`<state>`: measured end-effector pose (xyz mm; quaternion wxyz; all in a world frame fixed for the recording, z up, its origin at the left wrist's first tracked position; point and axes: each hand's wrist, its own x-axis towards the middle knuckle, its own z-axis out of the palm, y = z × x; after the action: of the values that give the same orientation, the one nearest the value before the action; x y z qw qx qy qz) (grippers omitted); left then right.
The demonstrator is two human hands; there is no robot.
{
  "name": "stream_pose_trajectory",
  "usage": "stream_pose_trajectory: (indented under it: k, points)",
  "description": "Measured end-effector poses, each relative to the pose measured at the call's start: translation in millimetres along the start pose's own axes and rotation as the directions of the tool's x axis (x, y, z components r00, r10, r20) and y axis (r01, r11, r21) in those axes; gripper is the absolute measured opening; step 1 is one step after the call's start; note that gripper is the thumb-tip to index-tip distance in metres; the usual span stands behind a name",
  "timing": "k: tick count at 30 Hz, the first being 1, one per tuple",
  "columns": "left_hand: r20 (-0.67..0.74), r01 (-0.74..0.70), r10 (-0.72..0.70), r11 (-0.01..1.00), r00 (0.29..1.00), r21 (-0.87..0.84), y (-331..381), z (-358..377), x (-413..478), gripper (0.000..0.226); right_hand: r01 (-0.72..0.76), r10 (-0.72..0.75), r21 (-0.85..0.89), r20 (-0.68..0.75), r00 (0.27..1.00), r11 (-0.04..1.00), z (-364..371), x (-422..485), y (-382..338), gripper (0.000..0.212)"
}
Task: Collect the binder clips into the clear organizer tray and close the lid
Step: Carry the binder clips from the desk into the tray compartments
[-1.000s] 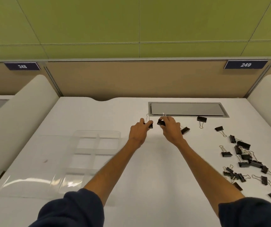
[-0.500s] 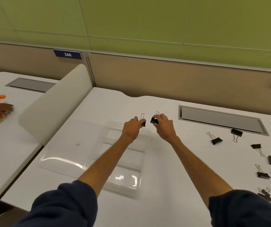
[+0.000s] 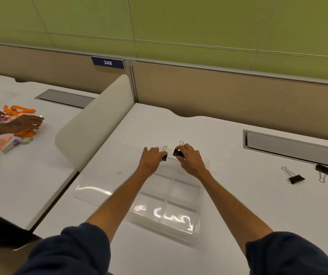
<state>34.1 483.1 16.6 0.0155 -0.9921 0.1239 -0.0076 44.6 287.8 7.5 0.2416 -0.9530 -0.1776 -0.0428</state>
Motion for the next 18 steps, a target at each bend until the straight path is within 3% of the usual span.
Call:
stream_pose_trajectory:
  k: [10,18]
  points:
    - [0.105,-0.208,0.206,0.978,0.973,0.002,-28,2,-2,0.035,0.170,-0.167,-0.065,0.053,0.985,0.983,29,-6,-19,0.032]
    - [0.171,-0.237,0.226,0.970,0.959,0.047,-35,-3,2,0.037,0.167,-0.164,-0.068,0.048,0.985,0.984,30,-4,-23,0.031]
